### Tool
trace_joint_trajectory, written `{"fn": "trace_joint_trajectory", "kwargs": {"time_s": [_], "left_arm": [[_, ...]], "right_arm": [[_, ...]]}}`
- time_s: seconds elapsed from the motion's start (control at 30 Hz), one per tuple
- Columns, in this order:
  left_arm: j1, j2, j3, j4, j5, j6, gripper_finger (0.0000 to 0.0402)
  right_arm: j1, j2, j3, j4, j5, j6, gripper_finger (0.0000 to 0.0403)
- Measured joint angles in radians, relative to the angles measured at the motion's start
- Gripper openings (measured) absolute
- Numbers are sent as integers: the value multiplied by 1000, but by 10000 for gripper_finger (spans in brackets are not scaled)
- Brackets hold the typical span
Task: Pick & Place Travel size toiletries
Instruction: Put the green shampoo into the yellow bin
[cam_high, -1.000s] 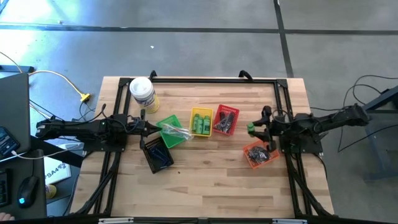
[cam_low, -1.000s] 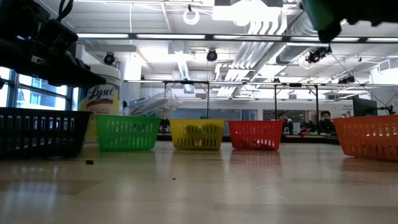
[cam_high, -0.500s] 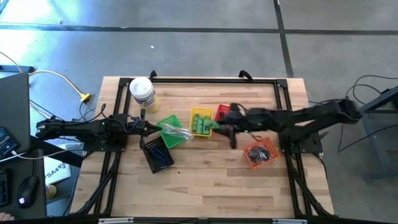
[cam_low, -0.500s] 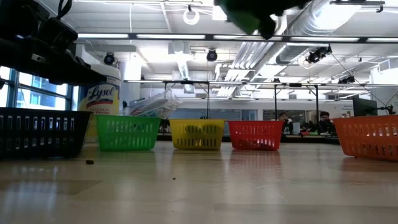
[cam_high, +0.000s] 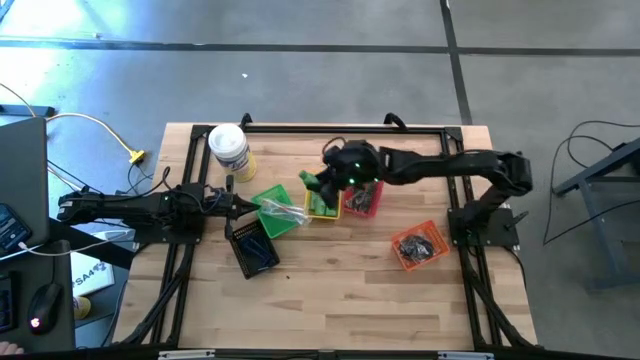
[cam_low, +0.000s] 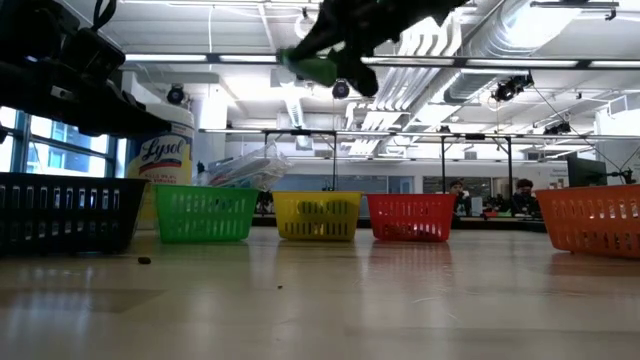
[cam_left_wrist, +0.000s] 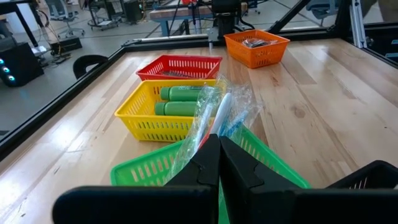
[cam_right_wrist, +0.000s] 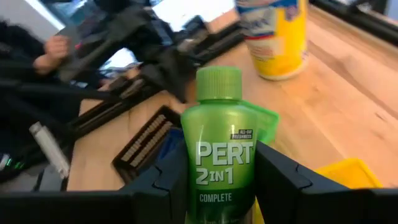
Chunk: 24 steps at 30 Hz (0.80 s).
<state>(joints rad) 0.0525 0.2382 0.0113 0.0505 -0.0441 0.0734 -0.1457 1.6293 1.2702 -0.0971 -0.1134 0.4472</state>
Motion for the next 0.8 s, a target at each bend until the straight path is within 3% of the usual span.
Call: {"fn": "trace_joint_trajectory", "kwargs": {"time_s": [0.43,0.8], "left_arm": [[0,0,0,-32,3,-6,0],[0,0,0,-32,3,1,0]], "right_arm": [[-95,190,14,-19,45,260,137],[-71,213,14,-141,189,341,137]]}}
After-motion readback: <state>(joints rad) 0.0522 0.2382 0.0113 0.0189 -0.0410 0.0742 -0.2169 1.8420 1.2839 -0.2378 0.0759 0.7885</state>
